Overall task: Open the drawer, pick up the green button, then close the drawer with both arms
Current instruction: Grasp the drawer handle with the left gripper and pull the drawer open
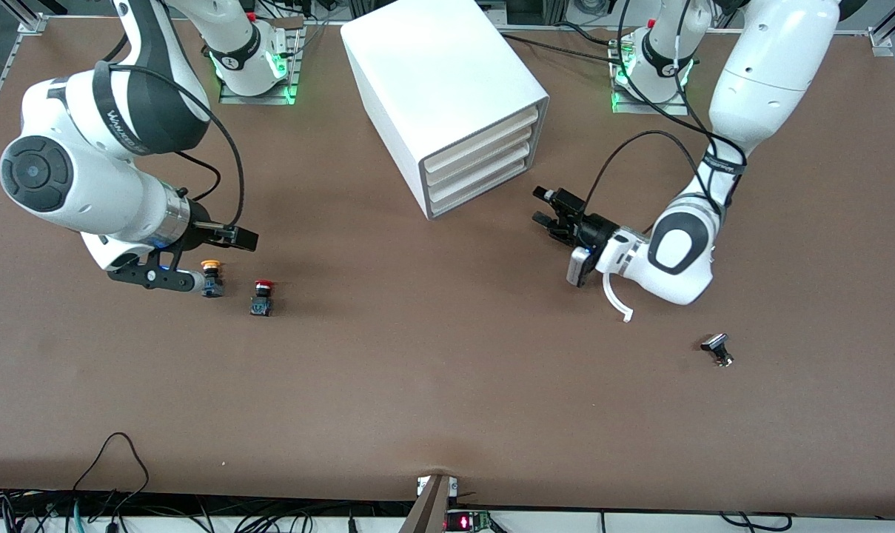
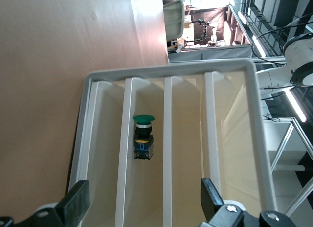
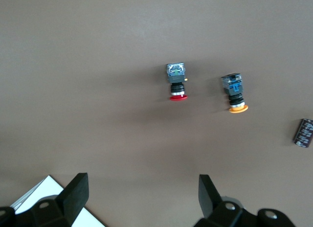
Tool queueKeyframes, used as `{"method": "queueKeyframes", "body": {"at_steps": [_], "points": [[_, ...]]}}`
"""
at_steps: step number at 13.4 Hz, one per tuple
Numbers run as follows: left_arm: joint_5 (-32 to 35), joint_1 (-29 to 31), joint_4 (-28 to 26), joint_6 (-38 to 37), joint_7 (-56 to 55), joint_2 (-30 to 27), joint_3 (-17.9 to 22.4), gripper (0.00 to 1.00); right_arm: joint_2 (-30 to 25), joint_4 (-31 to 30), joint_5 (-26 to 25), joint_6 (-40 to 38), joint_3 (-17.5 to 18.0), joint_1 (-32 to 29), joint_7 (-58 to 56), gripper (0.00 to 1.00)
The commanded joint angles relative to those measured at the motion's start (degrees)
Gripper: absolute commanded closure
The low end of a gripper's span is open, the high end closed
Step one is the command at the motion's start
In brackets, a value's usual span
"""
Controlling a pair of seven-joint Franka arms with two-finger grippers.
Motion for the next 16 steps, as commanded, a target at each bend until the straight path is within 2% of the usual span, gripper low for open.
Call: {"method": "queueKeyframes", "body": {"at_steps": [1,4,7,10,11,12,14,15,16], "points": [[-4.1,-1.2,-5.8,1.4,6.4,-1.1,0.2,0.01,0.6,0.4,1.1,0.9,-0.1,1.2,3.8,0.01],[-5.2,-2.4,-6.8,1.4,13.3,3.7,-0.8,0.05,0.7,0.4,1.1,1.1,-0.1,2.3,5.6,0.01],[-6.6,-4.8,-6.9,1.6,13.3,5.5,-0.9,0.21,1.5,0.5,2.6,1.5,-0.1,3.1,9.5,0.01],[-6.9,-6.6,-6.9,1.6,13.5,6.6,-1.0,0.31,1.6,0.5,2.6,2.3,-0.1,4.8,11.4,0.01],[-6.9,-6.8,-6.9,1.7,13.5,6.9,-1.0,0.44,1.6,0.5,2.6,2.3,-0.1,4.9,11.5,0.01],[-7.1,-7.6,-6.9,1.7,13.6,7.4,-1.0,0.53,1.7,0.7,2.7,2.3,-0.1,5.0,11.7,0.01],[-8.2,-8.3,-6.9,1.7,13.8,7.8,-1.0,0.64,2.2,1.3,2.6,2.4,-0.1,5.4,13.5,0.01],[-8.3,-8.3,-6.9,1.7,13.9,8.0,-1.0,0.85,2.8,2.0,2.6,2.3,-0.1,5.9,13.7,0.01],[-8.3,-8.3,-6.9,1.7,13.9,8.1,-1.0,1.00,2.9,2.4,2.7,2.3,-0.1,6.0,14.4,0.01]]}}
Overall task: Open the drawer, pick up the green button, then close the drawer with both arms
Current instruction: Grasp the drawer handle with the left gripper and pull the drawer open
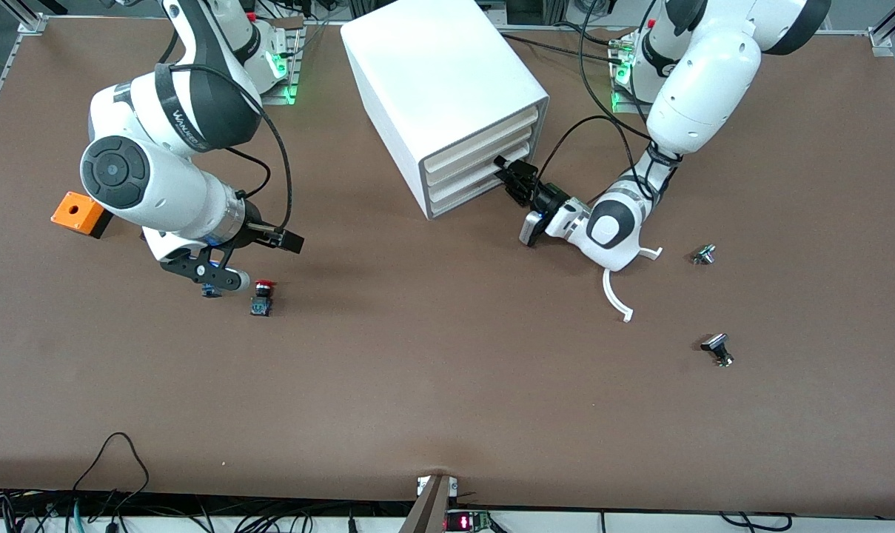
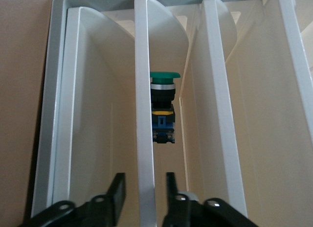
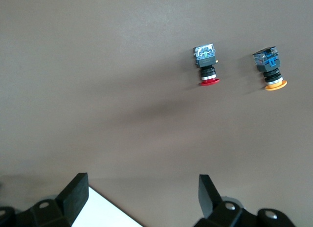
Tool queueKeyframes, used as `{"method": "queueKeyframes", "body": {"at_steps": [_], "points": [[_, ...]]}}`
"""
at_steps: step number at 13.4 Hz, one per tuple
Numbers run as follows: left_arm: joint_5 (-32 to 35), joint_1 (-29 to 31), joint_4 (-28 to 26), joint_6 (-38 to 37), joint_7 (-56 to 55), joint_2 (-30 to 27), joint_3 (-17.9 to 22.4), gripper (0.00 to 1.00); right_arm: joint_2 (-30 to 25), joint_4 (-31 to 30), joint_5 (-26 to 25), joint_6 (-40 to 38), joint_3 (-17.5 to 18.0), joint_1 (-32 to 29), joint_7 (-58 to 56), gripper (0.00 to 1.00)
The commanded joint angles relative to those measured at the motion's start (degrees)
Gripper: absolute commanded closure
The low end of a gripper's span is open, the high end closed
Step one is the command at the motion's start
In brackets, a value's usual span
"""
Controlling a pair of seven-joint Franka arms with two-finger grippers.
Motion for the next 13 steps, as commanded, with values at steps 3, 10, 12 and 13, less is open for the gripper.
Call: {"method": "queueKeyframes", "body": {"at_steps": [3,10,12,13], "points": [[-1.6,-0.4,0.3,0.4,1.6,0.5,0.3,1.00,2.0,2.9,0.6,-0.1,-0.2,2.0,3.6,0.01],[0.2,0.9,4.3,0.3,-2.0,0.4,3.2,1.00,3.3,3.1,0.6,6.1,-0.1,5.9,9.4,0.01],[1.9,2.0,6.8,0.3,-4.4,0.4,3.7,1.00,4.2,3.1,0.5,8.6,-0.1,7.5,11.5,0.01],[2.6,2.8,8.2,0.2,-5.7,0.4,3.8,1.00,4.8,3.1,0.5,10.6,-0.1,8.4,12.3,0.01]]}}
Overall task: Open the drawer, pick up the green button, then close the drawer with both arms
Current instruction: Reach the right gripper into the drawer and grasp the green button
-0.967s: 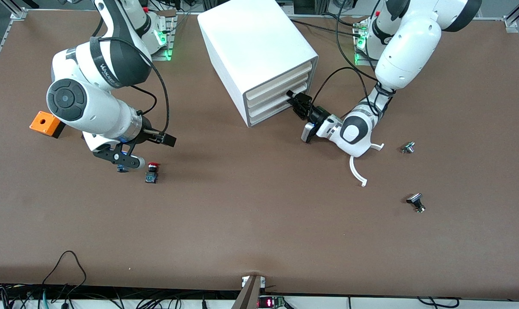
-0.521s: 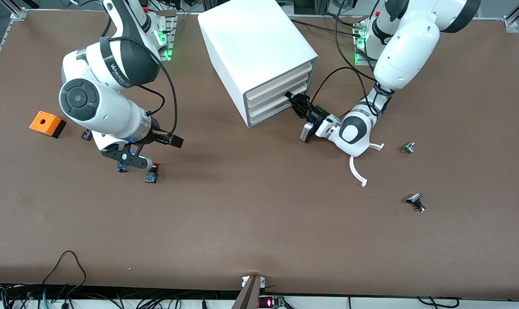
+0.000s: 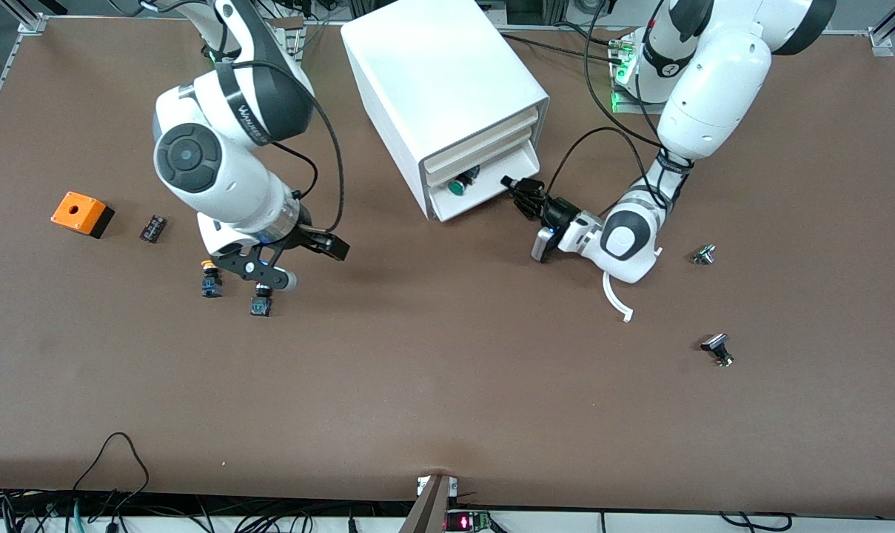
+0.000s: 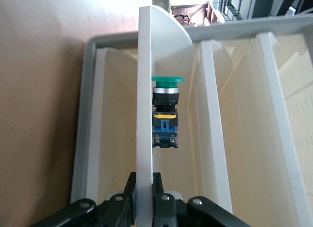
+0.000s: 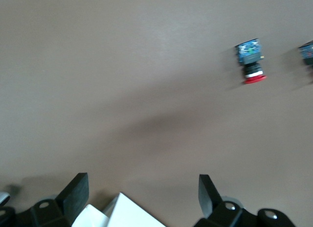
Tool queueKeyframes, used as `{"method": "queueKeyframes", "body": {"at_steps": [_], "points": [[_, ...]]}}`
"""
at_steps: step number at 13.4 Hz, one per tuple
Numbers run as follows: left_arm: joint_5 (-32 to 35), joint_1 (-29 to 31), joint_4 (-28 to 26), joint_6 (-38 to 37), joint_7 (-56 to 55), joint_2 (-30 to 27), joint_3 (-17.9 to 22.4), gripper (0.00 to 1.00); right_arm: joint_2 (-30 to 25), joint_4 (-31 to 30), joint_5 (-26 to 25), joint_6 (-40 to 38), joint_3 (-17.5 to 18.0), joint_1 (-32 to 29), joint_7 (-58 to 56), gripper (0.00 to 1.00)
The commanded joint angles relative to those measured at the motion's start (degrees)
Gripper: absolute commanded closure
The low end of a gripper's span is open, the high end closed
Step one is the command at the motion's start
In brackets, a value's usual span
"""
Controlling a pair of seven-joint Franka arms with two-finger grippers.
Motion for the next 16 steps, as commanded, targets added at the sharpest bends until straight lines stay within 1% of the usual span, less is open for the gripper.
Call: {"method": "queueKeyframes", "body": {"at_steps": [1,4,7,9,10,11,12,13,14,16], "points": [[2.5,2.1,4.8,0.6,-4.2,0.3,0.4,1.00,2.2,1.6,0.5,4.6,-0.3,2.8,3.0,0.01],[5.0,5.3,9.0,0.6,-7.6,0.4,0.3,1.00,4.2,1.7,0.2,13.1,-0.3,5.8,6.4,0.01],[5.7,6.5,11.7,0.6,-9.9,0.6,0.5,1.00,6.3,1.8,0.0,20.0,-0.3,8.6,10.0,0.01],[7.1,6.7,13.1,0.6,-10.5,0.7,1.6,1.00,7.5,2.0,-0.1,22.7,-0.4,10.7,12.4,0.01],[7.3,6.8,13.3,0.5,-10.5,0.7,1.6,1.00,8.7,3.9,-0.2,22.6,-0.4,11.6,13.7,0.01],[7.5,6.8,13.4,0.5,-10.0,0.7,1.6,0.77,10.0,6.1,-0.3,22.5,-0.4,12.8,15.4,0.01],[8.0,7.3,13.3,0.3,-8.6,0.5,1.6,0.03,11.5,8.2,-0.3,22.4,-0.4,13.7,16.8,0.01],[8.4,8.5,13.6,0.3,-7.6,0.3,1.6,0.01,12.9,10.1,-0.3,22.4,-0.4,14.8,17.3,0.01],[9.0,9.3,15.4,-0.3,-7.6,0.3,1.6,0.01,14.2,11.4,-0.2,22.4,-0.4,15.6,17.4,0.01],[14.0,10.6,20.3,-4.1,-8.6,0.0,1.6,0.01,16.5,13.5,-0.1,21.7,-0.4,17.3,17.5,0.01]]}}
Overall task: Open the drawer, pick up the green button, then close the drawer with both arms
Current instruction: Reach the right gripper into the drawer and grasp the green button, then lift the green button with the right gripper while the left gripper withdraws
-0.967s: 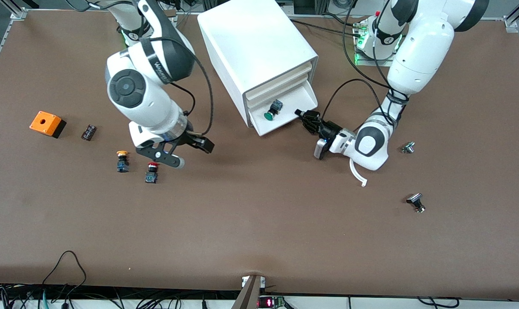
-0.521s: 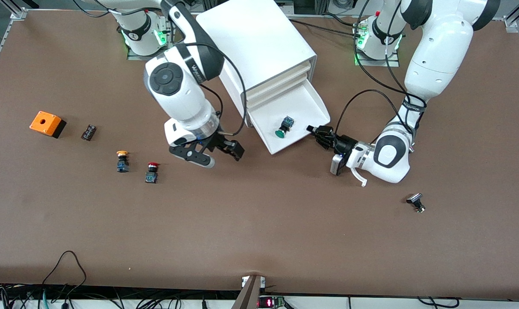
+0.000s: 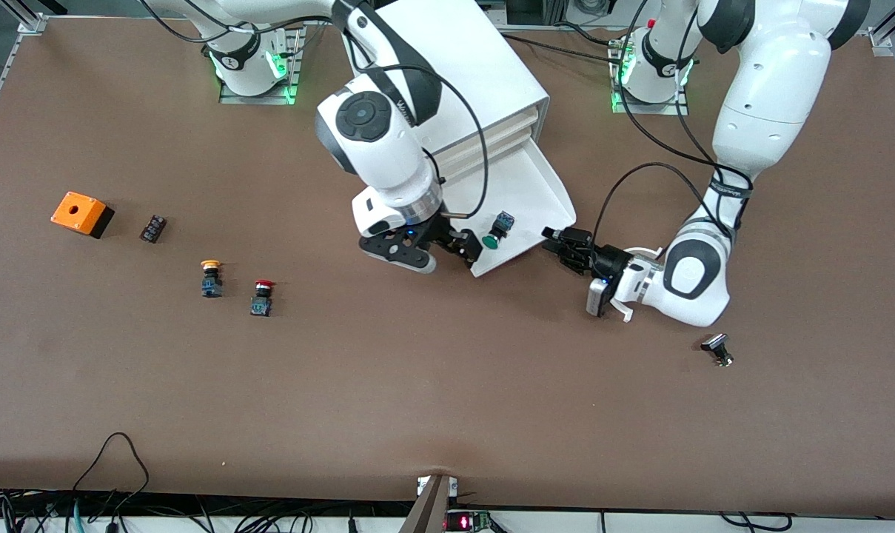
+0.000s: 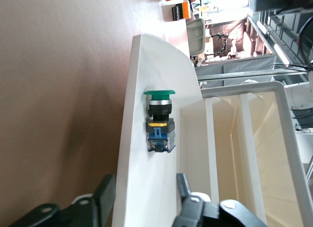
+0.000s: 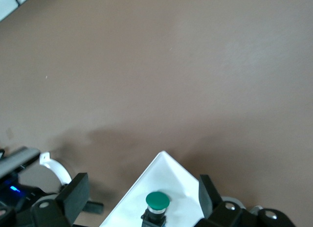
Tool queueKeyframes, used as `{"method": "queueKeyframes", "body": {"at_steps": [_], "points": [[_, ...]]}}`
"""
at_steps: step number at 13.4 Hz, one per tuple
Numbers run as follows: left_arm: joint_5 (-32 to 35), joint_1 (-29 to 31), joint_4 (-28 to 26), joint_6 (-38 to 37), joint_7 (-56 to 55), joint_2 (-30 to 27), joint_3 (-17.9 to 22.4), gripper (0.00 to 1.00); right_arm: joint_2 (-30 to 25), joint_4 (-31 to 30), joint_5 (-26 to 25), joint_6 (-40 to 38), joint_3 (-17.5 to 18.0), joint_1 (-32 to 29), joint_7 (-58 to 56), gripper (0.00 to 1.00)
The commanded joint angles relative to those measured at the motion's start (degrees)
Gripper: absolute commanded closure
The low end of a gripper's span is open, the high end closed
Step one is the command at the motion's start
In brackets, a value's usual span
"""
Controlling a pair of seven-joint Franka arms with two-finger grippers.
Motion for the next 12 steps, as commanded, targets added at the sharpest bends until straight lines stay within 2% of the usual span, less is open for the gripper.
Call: {"method": "queueKeyframes", "body": {"at_steps": [1,3,6,8,10,12], "points": [[7.0,1.8,7.3,-4.8,-2.5,-0.9,-0.1,0.01,4.4,5.2,0.0,-1.4,-0.5,2.5,2.2,0.01],[14.6,2.7,13.7,-8.4,-8.2,-1.6,-0.2,0.01,6.2,6.3,-0.4,-2.9,-0.6,4.4,3.6,0.01],[27.4,2.6,22.6,-14.4,-14.8,-1.7,-0.3,0.01,10.1,11.1,-1.0,-8.9,-1.1,7.5,3.9,0.01],[40.5,2.4,23.6,-15.1,-15.3,-3.2,-0.8,0.01,11.9,12.8,-2.2,-10.9,-1.1,8.9,3.8,0.01],[47.6,2.2,23.7,-15.0,-15.7,-3.7,-0.4,0.01,14.1,13.1,-3.4,-10.2,-1.1,9.8,3.8,0.01],[54.6,1.9,23.9,-15.0,-21.8,-7.1,-0.9,0.01,16.9,15.2,-3.8,-10.0,-1.1,10.1,3.8,0.01]]}}
